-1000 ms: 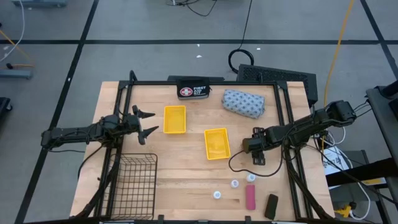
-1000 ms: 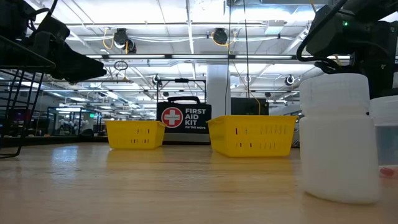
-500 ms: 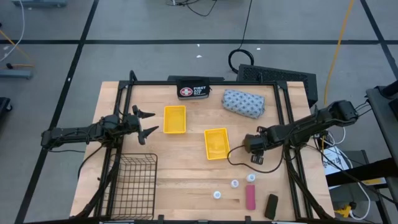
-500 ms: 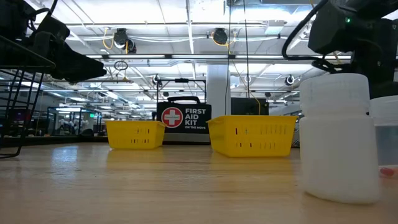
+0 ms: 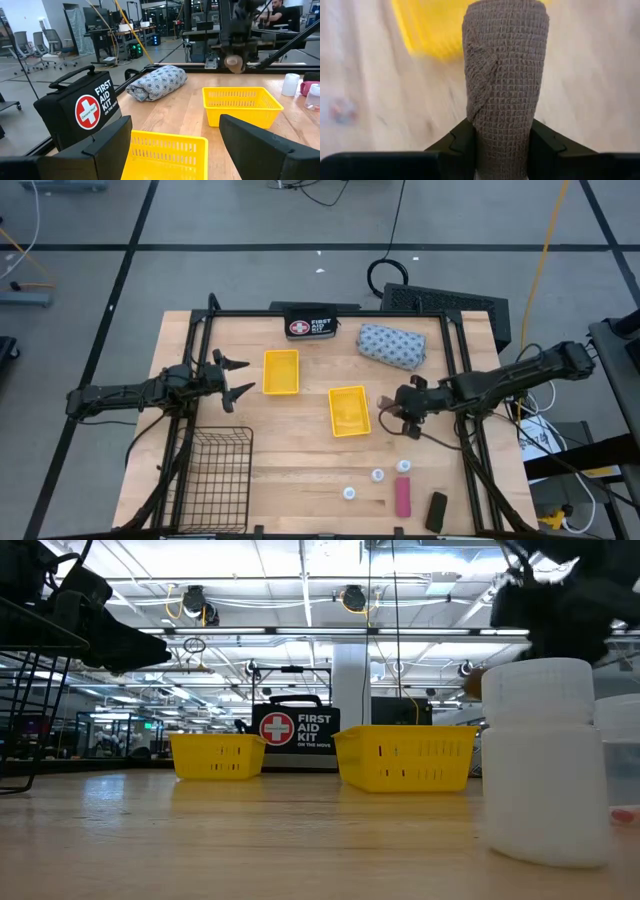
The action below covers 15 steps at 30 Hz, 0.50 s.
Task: Pick & Place Medicine items
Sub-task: Put the brown bandage into the left yellow basket
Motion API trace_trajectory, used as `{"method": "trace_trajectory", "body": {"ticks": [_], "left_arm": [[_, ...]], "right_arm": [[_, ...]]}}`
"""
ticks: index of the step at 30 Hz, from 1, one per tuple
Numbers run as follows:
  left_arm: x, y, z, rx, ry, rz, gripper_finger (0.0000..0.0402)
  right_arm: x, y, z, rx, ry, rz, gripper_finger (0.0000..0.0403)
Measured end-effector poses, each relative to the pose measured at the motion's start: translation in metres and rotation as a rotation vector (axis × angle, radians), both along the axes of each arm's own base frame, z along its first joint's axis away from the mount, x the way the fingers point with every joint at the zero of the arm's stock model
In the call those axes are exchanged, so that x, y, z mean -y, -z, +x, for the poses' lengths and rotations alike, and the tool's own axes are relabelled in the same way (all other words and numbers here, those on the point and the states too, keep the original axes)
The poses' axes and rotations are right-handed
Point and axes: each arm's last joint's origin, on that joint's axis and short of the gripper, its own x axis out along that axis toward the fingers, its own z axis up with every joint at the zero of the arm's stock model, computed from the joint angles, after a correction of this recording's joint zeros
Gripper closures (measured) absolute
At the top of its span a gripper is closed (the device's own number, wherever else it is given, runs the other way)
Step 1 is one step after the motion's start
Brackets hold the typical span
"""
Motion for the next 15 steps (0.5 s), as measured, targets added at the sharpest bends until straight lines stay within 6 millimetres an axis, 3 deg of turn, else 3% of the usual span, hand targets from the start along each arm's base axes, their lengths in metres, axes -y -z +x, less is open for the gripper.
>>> {"method": "trace_trajectory", "body": {"ticks": [7,15], "left_arm": [[0.0,0.0,0.0,0.002,-0.007,0.003,0.0091],[-0.006,-0.014,-0.003,0.087,-0.205,0.16,0.0091]], "right_arm": [[0.002,-0.031,0.015,0.37,0.006,-0.181,0.0296],[0.007,-0.054,0.035,0.652,-0.009,-0.252,0.029]]}}
